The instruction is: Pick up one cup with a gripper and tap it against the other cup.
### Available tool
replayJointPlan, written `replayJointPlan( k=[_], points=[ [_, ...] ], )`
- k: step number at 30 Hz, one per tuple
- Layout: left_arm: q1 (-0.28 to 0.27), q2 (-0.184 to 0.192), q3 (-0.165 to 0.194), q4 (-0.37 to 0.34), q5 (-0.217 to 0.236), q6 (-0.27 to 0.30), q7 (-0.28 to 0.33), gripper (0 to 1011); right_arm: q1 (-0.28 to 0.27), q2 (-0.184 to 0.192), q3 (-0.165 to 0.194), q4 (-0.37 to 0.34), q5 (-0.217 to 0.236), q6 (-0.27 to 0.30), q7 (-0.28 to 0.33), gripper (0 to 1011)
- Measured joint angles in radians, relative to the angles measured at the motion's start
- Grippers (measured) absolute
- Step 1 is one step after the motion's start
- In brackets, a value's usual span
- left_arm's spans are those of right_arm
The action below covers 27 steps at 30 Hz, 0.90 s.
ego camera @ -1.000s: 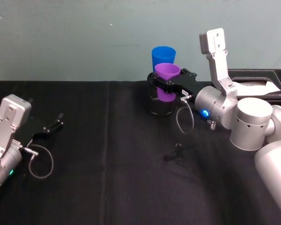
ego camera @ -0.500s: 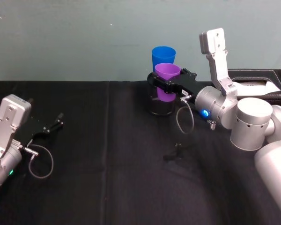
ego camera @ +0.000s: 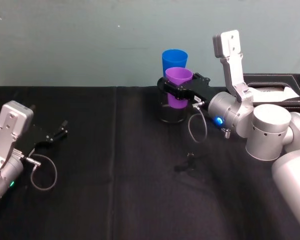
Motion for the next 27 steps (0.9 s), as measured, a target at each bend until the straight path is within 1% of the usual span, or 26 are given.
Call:
replayJointPlan(
  k=[27],
  points=[
    [0.0,0.0,0.0,0.0,0.0,0.0,0.0,1000,0.0,0.0,0.0,0.0,0.0,0.0,0.0,737]
  ],
)
